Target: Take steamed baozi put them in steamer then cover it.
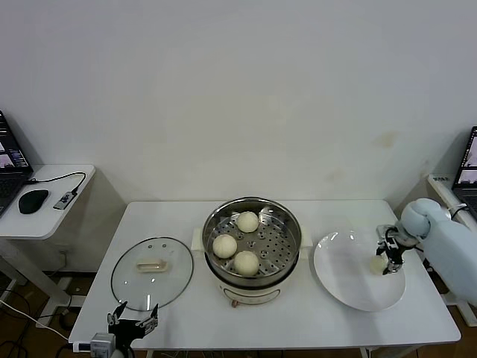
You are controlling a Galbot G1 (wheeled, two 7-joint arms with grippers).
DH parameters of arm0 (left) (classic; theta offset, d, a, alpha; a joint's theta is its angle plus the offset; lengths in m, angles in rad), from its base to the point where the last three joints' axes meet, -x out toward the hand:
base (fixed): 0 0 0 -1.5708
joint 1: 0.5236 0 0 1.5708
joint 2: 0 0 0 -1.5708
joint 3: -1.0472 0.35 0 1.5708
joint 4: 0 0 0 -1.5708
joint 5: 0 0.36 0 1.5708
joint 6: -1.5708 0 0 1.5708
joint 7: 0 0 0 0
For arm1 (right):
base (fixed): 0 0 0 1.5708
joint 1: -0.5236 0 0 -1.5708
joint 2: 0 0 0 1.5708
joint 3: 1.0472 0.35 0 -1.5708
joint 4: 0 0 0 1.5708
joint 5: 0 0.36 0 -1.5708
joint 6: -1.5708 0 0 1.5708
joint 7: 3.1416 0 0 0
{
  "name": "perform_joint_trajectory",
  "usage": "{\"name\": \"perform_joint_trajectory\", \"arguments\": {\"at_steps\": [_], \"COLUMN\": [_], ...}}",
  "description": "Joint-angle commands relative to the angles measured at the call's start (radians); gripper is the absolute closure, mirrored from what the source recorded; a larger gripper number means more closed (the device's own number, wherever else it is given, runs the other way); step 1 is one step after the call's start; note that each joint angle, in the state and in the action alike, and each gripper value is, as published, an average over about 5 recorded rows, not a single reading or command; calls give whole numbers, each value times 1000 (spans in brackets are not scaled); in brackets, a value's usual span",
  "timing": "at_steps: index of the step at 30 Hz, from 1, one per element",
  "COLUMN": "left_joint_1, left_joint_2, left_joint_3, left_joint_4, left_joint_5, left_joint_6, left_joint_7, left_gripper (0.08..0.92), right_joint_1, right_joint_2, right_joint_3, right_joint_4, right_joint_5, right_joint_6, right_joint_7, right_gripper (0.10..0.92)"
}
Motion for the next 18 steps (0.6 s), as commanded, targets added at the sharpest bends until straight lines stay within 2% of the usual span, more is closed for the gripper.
{"name": "perform_joint_trajectory", "arguments": {"at_steps": [1,5,10,18], "left_joint_1": [-2,-9,-17,-17], "left_joint_2": [1,3,13,24], "left_joint_3": [3,3,-5,-18], "left_joint_4": [-3,-7,-18,-44], "left_joint_5": [1,33,47,72], "left_joint_6": [0,-4,-3,-3], "left_joint_7": [-2,-7,-9,-11], "left_gripper": [177,177,177,177], "right_joint_1": [52,158,463,902], "right_joint_2": [-58,-122,-159,4], "right_joint_3": [-54,-144,-428,-836], "right_joint_4": [107,218,333,369], "right_joint_5": [137,255,466,780], "right_joint_6": [-60,-123,-215,-335], "right_joint_7": [-31,-37,-44,-38], "right_gripper": [431,431,431,431]}}
